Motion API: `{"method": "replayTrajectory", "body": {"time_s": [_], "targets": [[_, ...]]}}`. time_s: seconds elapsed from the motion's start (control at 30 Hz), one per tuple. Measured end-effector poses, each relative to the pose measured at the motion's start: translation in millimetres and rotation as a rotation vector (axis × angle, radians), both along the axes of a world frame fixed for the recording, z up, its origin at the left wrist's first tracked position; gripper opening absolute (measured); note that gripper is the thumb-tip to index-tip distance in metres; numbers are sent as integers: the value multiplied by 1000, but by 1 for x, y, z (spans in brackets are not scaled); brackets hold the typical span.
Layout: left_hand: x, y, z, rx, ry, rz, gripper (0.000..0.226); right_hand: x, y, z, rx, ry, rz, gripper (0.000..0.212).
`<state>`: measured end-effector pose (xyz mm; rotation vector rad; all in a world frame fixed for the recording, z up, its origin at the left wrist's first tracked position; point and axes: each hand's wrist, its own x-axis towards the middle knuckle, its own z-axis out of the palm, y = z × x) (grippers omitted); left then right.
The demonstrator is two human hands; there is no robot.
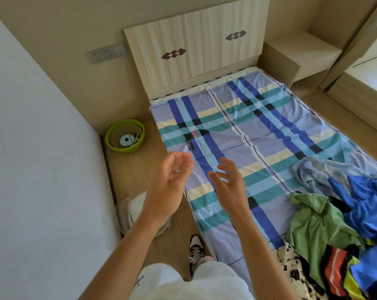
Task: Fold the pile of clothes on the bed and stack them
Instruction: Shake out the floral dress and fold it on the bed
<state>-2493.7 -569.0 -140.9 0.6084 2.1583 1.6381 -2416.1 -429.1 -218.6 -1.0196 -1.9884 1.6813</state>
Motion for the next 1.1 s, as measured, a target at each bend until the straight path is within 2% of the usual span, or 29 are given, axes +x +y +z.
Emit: {"method": "replayTrajectory", "body": {"time_s": [0.33, 0.53, 0.7, 0.9, 1.1], "targets": [[-83, 64, 9, -44, 6, -49, 30, -81, 70, 1, -7, -14, -64, 50], [-117, 103, 19, -43, 49, -146, 22, -110, 102, 3, -18, 43, -144, 49], [-143, 145, 18, -71, 81, -310, 17, -130, 132, -2, -30, 73, -264, 51], [-186, 208, 7, -132, 112, -560, 42, -154, 168, -17, -28, 97, -502, 55], [-234, 271, -30, -214, 110, -939, 21, -166, 188, -45, -60, 39, -856, 51]]}}
